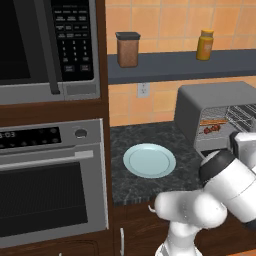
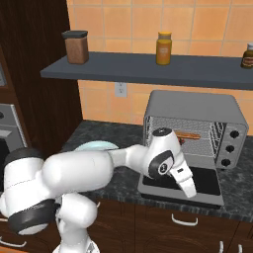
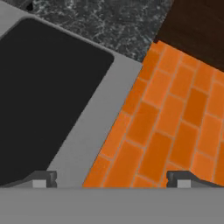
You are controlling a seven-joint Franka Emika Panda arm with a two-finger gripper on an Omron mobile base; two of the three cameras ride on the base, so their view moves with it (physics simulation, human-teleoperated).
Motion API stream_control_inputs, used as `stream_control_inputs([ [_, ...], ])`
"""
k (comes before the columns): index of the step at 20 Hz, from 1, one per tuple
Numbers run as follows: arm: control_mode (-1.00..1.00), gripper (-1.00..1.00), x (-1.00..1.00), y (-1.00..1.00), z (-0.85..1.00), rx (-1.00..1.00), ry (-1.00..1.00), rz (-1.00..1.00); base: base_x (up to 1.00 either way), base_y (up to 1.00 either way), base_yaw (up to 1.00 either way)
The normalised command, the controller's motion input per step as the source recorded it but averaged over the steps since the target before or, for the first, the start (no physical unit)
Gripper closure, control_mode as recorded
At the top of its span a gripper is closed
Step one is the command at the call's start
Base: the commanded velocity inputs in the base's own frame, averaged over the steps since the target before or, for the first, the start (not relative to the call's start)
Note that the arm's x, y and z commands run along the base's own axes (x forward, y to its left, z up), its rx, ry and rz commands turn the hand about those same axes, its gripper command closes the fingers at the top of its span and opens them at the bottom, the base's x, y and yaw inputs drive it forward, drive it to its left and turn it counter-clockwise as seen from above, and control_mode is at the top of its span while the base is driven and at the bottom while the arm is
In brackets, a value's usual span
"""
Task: Pick up the kebab skewer and baguette bread, and place them inside the toaster oven. Close the toaster oven door and start by setting the timer.
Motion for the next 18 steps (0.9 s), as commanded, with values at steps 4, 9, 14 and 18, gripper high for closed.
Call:
stream_control_inputs([
  [4, -1.0, -1.0, -0.92, 0.0, 0.45, 0.0, 0.0, 0.44, 0.0, 0.0, 0.0],
  [9, -1.0, -1.0, -0.49, 0.28, 0.28, 0.0, 0.06, 0.38, 0.0, 0.0, 0.0],
  [14, -1.0, -1.0, -0.08, 0.58, 0.01, 0.0, 0.11, 0.34, 0.0, 0.0, 0.0],
  [18, -1.0, -1.0, 0.04, 0.82, 0.0, 0.0, 0.13, 0.3, 0.0, 0.0, 0.0],
])
